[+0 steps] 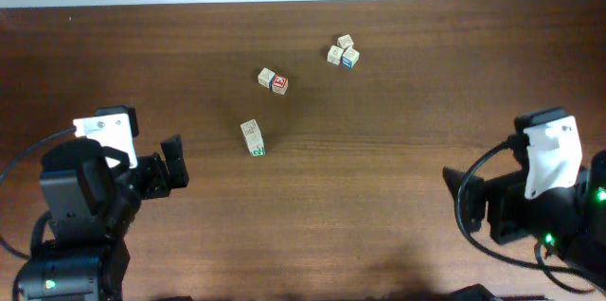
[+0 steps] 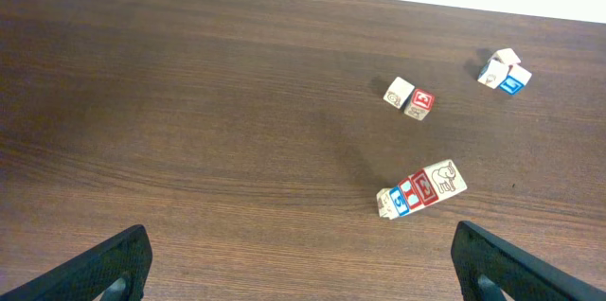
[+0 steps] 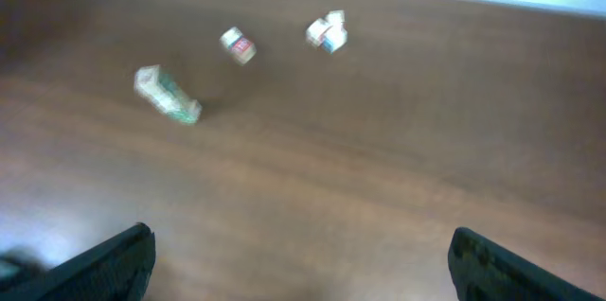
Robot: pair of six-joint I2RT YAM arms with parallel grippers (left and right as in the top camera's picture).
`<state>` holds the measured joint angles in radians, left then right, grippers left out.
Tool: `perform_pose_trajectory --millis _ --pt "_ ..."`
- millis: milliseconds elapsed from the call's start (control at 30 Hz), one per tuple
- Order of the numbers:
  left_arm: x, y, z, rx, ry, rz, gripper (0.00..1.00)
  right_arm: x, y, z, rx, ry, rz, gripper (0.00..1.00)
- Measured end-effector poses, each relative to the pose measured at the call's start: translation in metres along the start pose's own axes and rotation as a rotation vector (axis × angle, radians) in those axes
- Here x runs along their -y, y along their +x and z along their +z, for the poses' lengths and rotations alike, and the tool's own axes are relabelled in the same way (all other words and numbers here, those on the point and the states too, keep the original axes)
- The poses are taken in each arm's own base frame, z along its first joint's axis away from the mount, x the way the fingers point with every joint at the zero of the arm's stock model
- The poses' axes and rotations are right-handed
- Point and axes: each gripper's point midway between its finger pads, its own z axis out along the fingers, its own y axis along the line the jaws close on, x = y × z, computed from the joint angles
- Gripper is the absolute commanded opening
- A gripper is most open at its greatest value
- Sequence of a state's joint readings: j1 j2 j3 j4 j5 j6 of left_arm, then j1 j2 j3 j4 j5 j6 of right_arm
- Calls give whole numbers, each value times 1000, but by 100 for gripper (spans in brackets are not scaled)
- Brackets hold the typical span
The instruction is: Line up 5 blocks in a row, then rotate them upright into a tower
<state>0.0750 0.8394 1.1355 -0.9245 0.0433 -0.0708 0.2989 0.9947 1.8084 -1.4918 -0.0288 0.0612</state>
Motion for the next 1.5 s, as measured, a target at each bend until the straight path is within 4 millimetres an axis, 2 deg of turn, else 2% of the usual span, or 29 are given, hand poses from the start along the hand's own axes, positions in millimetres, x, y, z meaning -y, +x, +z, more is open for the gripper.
perform_pose_trajectory --millis 67,133,233,300,333,533,633,700,900,1033,1167,1500 --pt "0 0 0 -1 0 0 100 3 -20 10 82 20 -61 98" --pt "0 0 0 1 0 0 99 6 -34 30 156 31 -135 99" --pt "0 0 0 1 0 0 99 9 -31 68 233 22 -252 98" --pt "0 0 0 2 0 0 100 14 -22 84 320 29 -304 98" --pt "0 0 0 0 0 0 99 19 -8 88 343 42 -316 98" --pt "0 -1 0 2 0 0 99 27 33 84 581 108 -379 98" --pt "0 -1 0 1 0 0 99 32 64 106 622 124 -392 98" --pt "0 -1 0 2 0 0 99 34 89 129 616 119 -394 98" --pt "0 -1 0 2 0 0 99 37 125 164 667 122 -418 99" --pt "0 -1 0 2 0 0 99 38 143 182 651 107 -418 98" --pt "0 -1 0 2 0 0 100 38 149 187 628 99 -412 98" --pt "0 -1 0 2 0 0 100 38 149 187 629 99 -412 98"
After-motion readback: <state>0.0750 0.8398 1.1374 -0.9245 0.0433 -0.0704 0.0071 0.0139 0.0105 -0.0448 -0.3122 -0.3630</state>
